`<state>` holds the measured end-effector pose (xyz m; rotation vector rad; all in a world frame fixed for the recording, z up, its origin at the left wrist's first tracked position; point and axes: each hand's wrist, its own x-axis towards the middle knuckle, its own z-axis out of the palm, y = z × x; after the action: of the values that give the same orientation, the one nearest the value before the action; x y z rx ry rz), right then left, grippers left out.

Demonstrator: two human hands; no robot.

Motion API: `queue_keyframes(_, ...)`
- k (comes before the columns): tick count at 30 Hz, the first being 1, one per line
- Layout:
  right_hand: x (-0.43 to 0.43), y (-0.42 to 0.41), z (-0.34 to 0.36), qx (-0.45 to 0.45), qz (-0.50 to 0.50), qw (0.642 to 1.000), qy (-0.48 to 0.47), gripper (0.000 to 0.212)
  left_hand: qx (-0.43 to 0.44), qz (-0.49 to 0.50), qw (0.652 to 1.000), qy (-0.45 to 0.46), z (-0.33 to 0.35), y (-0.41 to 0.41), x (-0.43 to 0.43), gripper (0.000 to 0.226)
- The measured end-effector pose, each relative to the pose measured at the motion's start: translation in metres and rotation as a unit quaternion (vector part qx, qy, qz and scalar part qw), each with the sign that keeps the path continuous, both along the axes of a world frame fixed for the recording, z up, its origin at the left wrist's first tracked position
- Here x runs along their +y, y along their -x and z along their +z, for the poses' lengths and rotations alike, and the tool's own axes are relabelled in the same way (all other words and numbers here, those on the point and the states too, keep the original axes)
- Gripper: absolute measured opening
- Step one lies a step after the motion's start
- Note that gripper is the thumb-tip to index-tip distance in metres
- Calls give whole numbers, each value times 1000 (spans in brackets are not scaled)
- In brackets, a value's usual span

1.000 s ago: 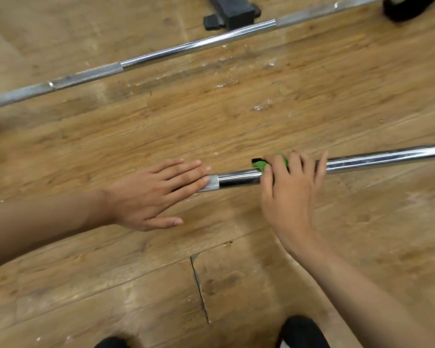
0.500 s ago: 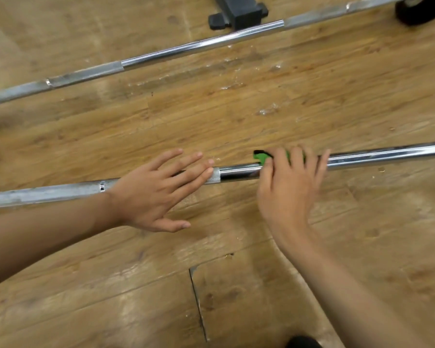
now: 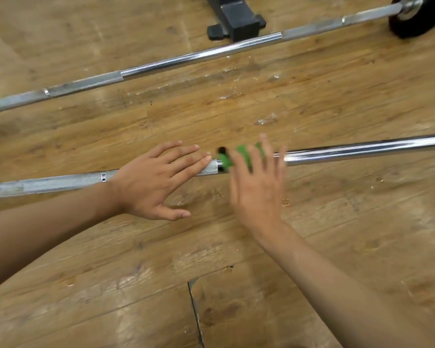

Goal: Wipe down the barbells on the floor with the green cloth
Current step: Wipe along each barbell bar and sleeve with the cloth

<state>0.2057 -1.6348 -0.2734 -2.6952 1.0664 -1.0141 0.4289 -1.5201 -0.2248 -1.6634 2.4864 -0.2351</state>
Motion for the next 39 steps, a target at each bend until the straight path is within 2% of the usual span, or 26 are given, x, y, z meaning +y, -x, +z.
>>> queue_keyframes(2,-10,0,-3,38,62,996,49,38,7,5,1000,1,1,-2,-4,104)
queue_keyframes(3,-23,8,-6,34,44,997,57,37,13,8,1000,-1,1,-4,-6,104)
queue_keyframes(7,-76,53,-12,-31,-147,989,8,37,26,26,999,-4,0,-8,-10,103)
queue_keyframes(10,-77,43,0,-57,-212,975,-29,31,29,29,999,1,1,-9,-14,102)
queue_keyframes(12,-54,14,7,-49,-176,983,-32,33,30,35,999,2,2,-10,-16,101)
queue_keyframes(14,-25,-11,6,-3,-49,999,-13,34,28,38,999,7,2,-9,-16,100)
queue_keyframes(16,-17,-15,5,44,26,999,9,36,34,42,998,15,2,-7,-15,100)
queue_keyframes(18,-35,2,4,64,-6,998,2,38,55,58,997,12,2,-4,-12,99)
queue_keyframes(21,-70,39,7,39,-161,985,-39,39,74,68,995,4,0,-2,-11,99)
queue_keyframes(22,-75,45,10,32,-185,981,-55,40,75,68,995,1,0,-2,-11,99)
queue_keyframes(24,-65,34,16,25,-166,984,-65,40,81,64,995,-3,-1,-1,-10,99)
queue_keyframes(27,-24,1,15,54,-5,998,-42,42,93,62,994,-4,0,1,-6,95)
queue_keyframes(29,-13,-5,15,65,39,997,-34,42,96,63,993,-2,0,4,-2,94)
queue_keyframes(35,-45,48,20,-3,-134,987,-88,36,80,56,995,-17,1,14,9,97)
queue_keyframes(39,-6,28,23,47,-52,995,-71,41,62,55,996,-17,2,26,19,105)
